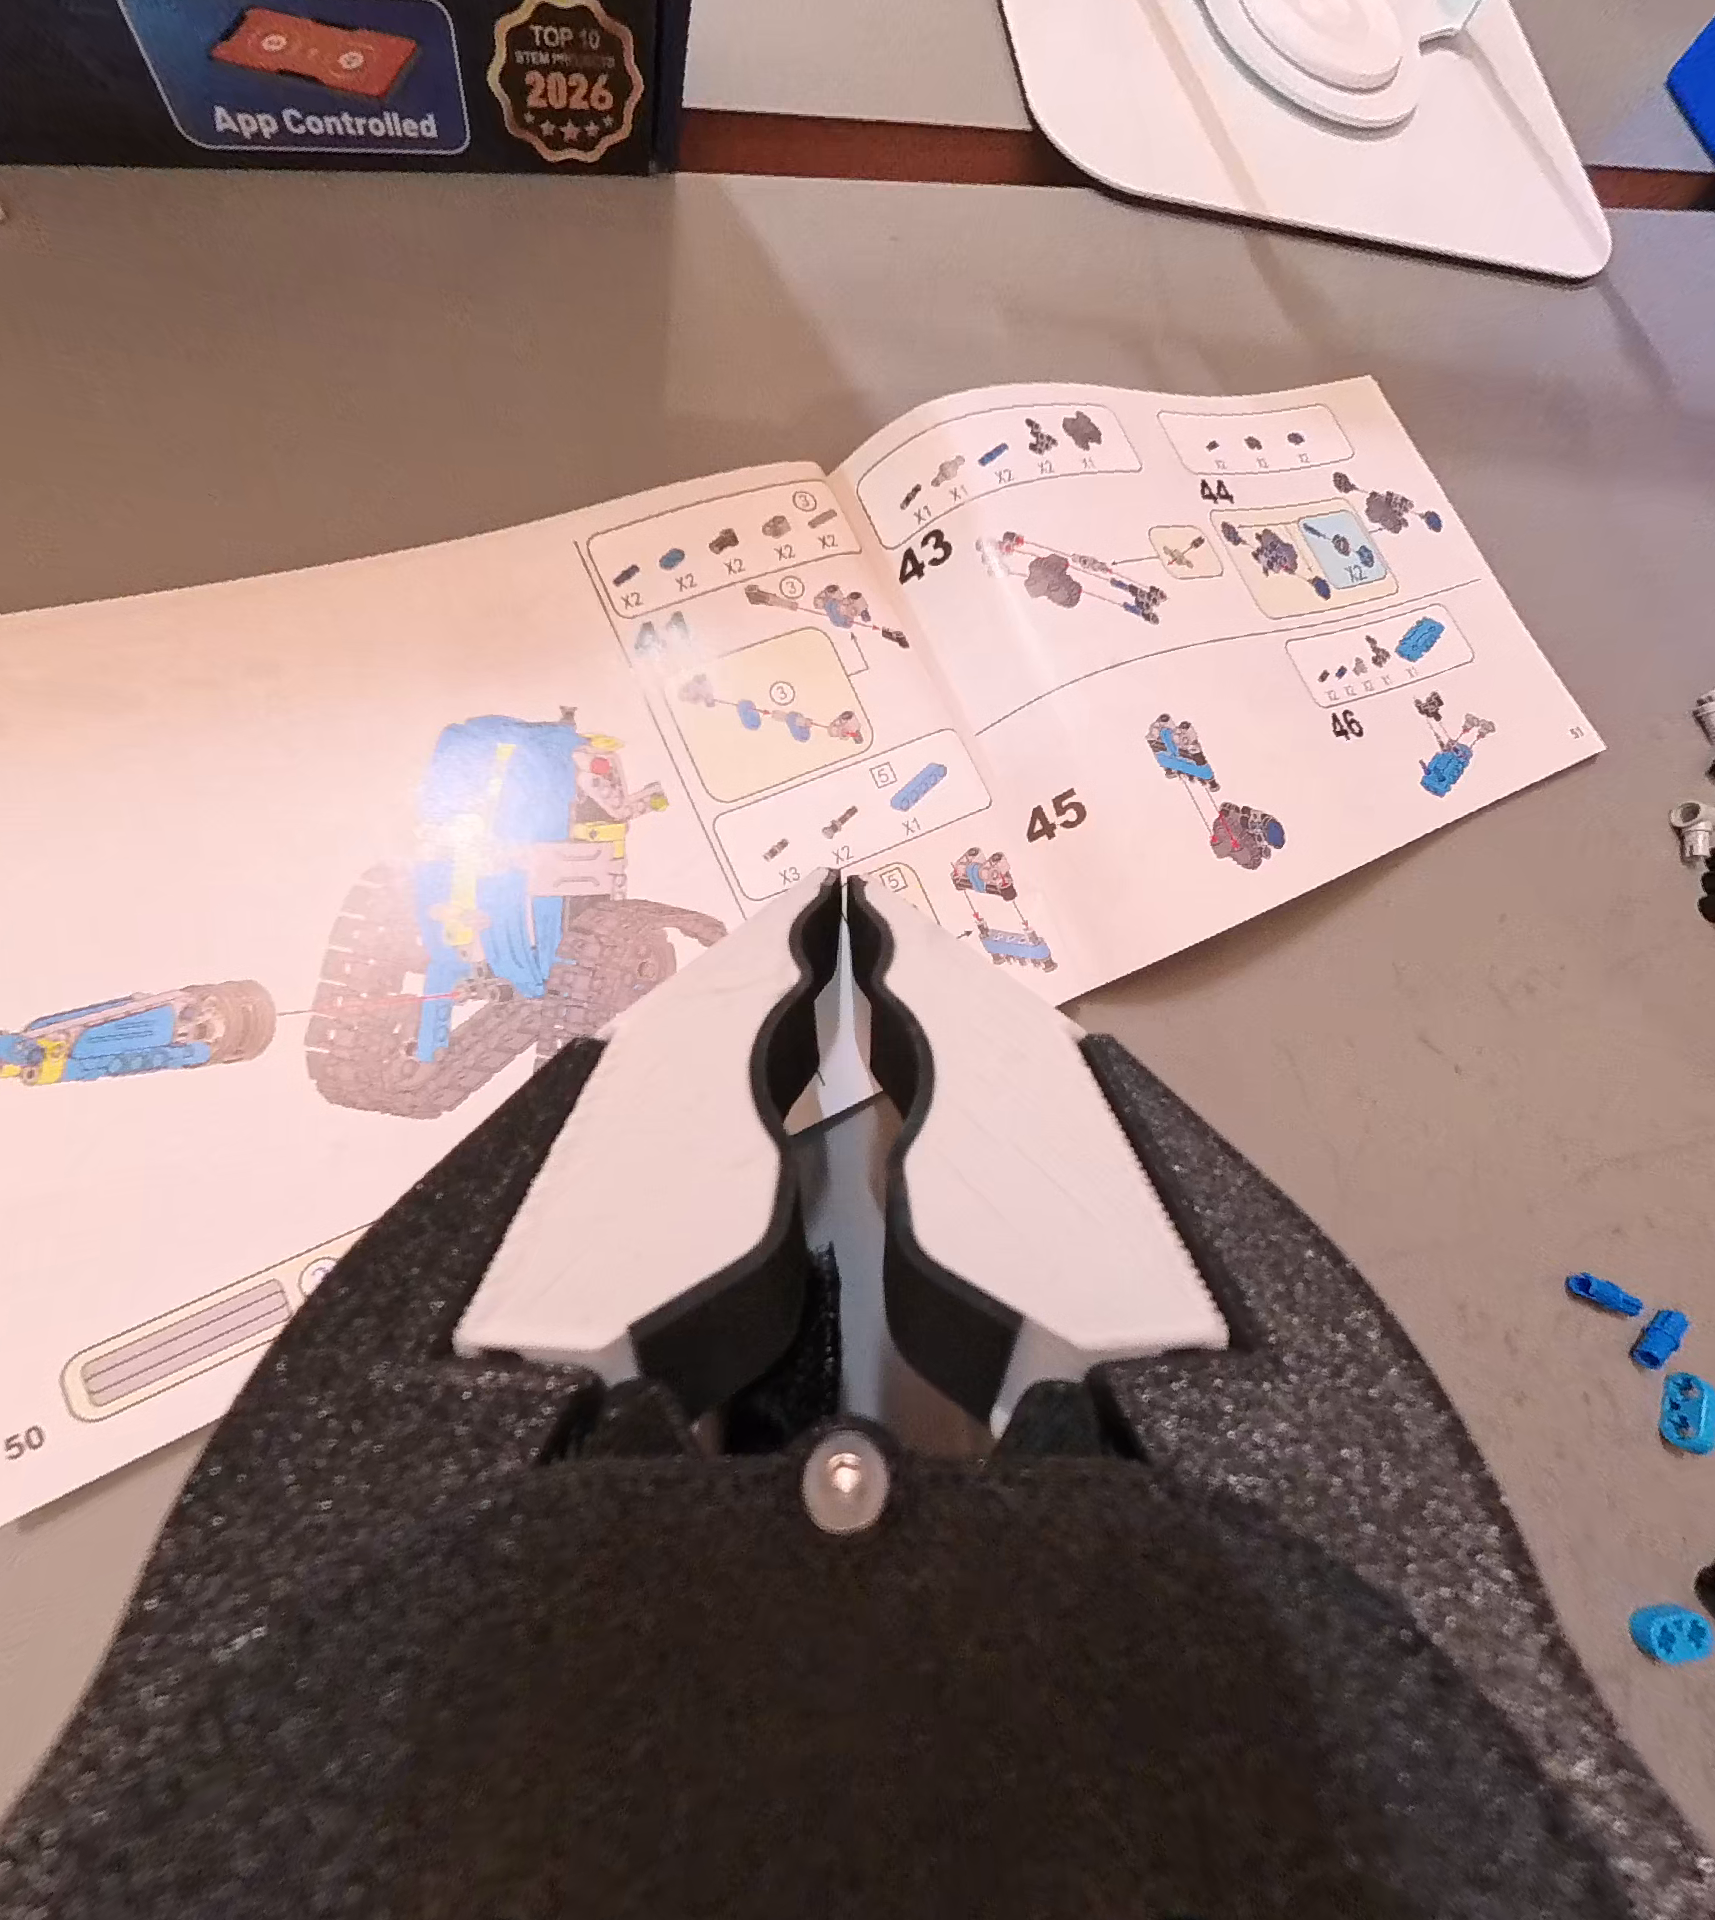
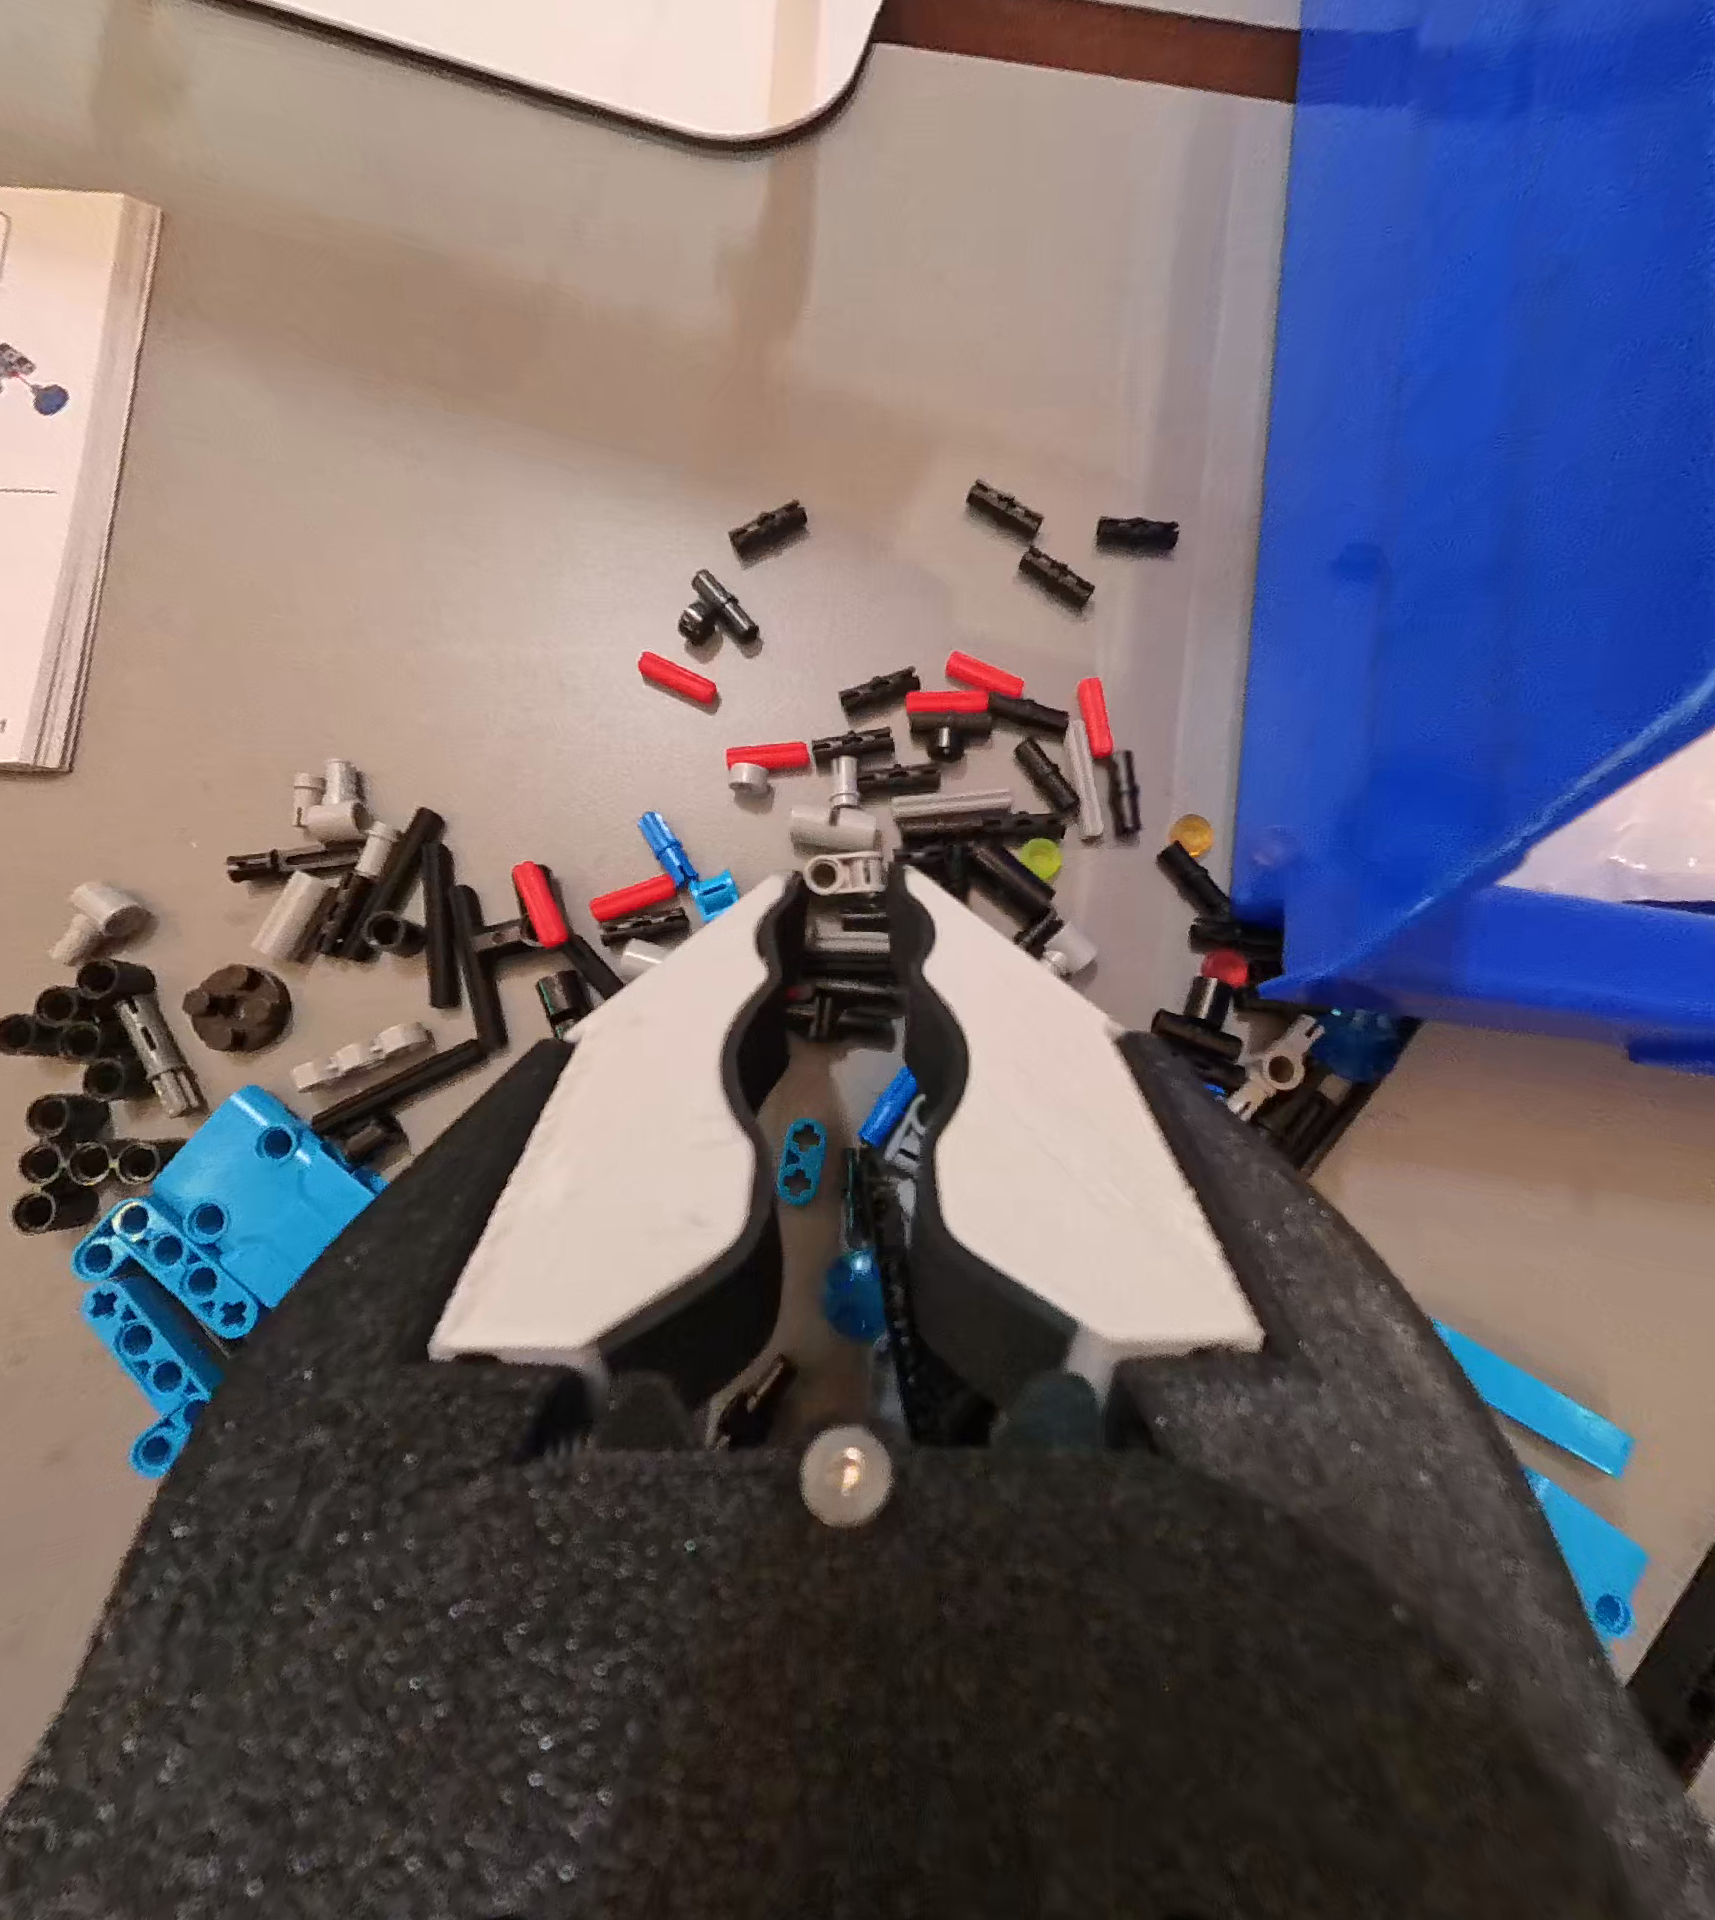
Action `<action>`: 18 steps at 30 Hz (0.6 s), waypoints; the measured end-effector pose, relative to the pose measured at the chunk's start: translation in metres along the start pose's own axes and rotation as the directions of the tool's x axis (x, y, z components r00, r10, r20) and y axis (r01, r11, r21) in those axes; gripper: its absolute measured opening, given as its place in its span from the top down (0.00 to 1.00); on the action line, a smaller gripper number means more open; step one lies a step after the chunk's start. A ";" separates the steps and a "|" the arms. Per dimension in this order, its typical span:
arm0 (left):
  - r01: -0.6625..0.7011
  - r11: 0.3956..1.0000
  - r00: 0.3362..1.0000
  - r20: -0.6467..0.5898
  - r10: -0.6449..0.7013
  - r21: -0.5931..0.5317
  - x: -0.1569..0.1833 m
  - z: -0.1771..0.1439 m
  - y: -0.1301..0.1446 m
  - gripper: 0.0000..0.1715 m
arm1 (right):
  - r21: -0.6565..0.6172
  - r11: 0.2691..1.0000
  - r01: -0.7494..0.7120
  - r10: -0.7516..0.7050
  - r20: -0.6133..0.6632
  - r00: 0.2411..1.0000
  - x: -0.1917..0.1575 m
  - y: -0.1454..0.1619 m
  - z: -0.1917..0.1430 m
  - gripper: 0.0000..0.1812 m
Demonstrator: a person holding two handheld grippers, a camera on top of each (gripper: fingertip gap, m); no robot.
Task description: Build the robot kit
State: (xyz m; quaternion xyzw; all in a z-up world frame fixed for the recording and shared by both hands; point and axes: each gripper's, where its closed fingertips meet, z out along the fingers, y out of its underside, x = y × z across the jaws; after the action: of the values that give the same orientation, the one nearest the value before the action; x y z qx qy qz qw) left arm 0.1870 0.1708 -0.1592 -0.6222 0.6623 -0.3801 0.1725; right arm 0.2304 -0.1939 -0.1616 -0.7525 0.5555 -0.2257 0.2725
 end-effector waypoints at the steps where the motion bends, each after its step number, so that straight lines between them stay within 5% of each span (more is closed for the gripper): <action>1: 0.000 1.000 1.000 0.000 0.000 0.000 0.000 0.000 0.000 1.00 | 0.000 1.000 0.008 -0.008 -0.002 1.000 0.000 0.000 0.000 0.92; 6: 0.000 1.000 1.000 0.000 0.000 0.000 0.000 0.000 0.000 1.00 | 0.027 0.998 0.049 -0.050 0.030 0.998 -0.013 -0.005 -0.014 0.92; 9: 0.001 1.000 1.000 -0.001 -0.001 0.000 0.000 0.000 0.000 1.00 | 0.074 0.987 0.145 -0.156 0.162 0.974 -0.057 -0.010 -0.043 0.92; 14: -0.005 1.000 1.000 0.004 0.005 0.000 0.000 0.000 0.000 1.00 | 0.160 0.895 0.416 -0.445 0.372 0.814 -0.142 0.024 -0.095 0.92; 18: 0.001 1.000 1.000 -0.001 -0.001 0.000 0.000 0.000 0.000 1.00 | 0.128 0.887 0.444 -0.434 0.562 0.705 -0.189 0.067 -0.118 0.92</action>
State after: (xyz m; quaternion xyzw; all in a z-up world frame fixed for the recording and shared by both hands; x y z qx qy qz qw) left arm 0.1870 0.1707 -0.1593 -0.6223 0.6622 -0.3804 0.1719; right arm 0.0537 -0.0466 -0.1249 -0.8972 0.2537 -0.0411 0.3592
